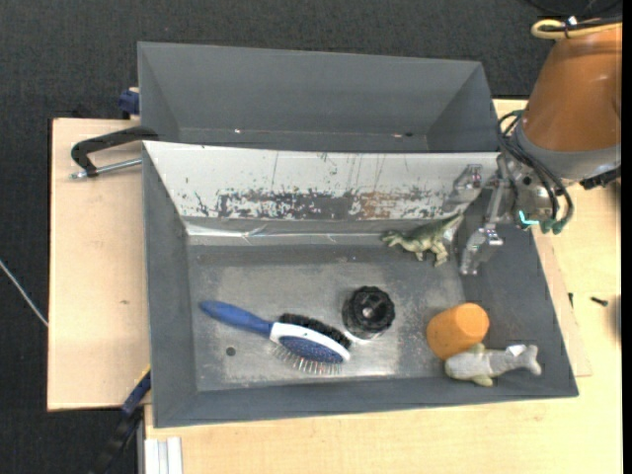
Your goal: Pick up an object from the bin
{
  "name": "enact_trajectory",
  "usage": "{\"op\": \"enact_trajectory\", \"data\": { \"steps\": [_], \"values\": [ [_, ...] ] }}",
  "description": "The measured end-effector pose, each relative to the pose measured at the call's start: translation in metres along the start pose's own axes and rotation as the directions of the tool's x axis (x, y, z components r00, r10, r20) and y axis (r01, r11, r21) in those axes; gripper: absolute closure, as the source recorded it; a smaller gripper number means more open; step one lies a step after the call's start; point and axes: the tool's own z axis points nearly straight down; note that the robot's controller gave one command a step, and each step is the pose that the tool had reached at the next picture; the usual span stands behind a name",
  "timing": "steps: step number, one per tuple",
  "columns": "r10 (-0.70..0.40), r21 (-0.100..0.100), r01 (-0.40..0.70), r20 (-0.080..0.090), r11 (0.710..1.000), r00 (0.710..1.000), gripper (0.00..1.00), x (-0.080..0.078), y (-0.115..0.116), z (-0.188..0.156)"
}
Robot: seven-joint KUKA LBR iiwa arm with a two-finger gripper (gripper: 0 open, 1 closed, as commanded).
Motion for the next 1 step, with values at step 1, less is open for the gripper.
{"op": "enact_trajectory", "data": {
  "steps": [1],
  "values": [
    [-0.057, -0.001, 0.057, 0.002, 0.998, 0.998, 0.0, 0.0406, 0.0343, 0.132]
  ]
}}
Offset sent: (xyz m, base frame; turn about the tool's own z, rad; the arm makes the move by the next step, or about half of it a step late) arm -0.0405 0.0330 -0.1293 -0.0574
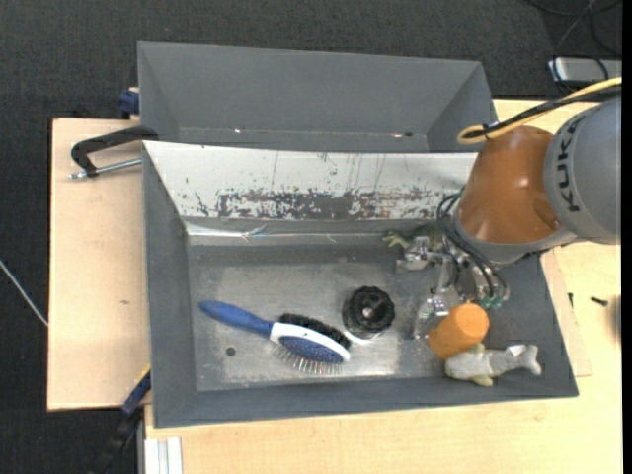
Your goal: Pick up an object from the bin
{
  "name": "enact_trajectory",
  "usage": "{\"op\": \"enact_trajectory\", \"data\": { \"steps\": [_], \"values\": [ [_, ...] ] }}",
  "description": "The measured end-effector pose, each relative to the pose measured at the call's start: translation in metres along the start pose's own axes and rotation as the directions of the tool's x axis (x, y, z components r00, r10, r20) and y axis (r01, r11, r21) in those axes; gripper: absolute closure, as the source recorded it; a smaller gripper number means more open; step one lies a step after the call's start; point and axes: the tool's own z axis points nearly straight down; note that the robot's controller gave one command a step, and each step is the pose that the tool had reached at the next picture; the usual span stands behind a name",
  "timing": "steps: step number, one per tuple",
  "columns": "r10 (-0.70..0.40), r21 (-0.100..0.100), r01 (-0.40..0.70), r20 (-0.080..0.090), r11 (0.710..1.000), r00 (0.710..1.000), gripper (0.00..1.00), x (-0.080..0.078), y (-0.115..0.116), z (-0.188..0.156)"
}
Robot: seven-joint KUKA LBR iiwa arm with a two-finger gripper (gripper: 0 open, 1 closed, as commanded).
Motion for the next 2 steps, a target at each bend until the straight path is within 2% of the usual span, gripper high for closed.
{"op": "enact_trajectory", "data": {
  "steps": [1, 2],
  "values": [
    [0.031, 0.0, -0.031, 0.006, 1.0, 1.0, 0.0, 0.0327, 0.0693, -0.002],
    [0.034, 0.001, -0.034, 0.012, 0.999, 0.999, 1.0, 0.0302, 0.0656, -0.003]
  ]
}}
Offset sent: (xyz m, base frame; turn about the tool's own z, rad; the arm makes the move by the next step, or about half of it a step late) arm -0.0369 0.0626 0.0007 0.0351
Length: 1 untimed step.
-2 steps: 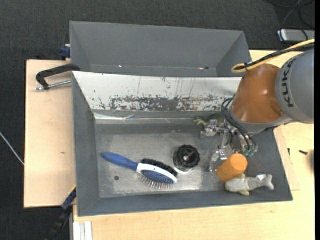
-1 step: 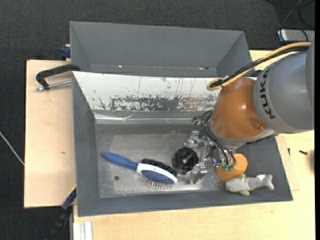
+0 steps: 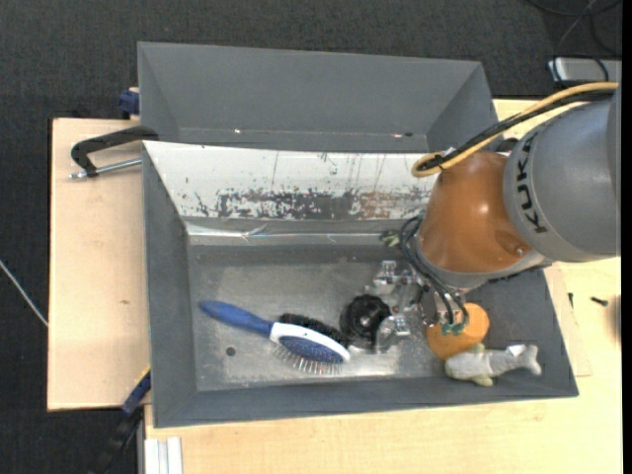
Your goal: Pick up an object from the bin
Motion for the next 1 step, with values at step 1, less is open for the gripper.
{"op": "enact_trajectory", "data": {
  "steps": [1],
  "values": [
    [-0.065, 0.002, 0.065, 0.006, 0.998, 0.998, 1.0, 0.0084, 0.0012, -0.1504]
  ]
}}
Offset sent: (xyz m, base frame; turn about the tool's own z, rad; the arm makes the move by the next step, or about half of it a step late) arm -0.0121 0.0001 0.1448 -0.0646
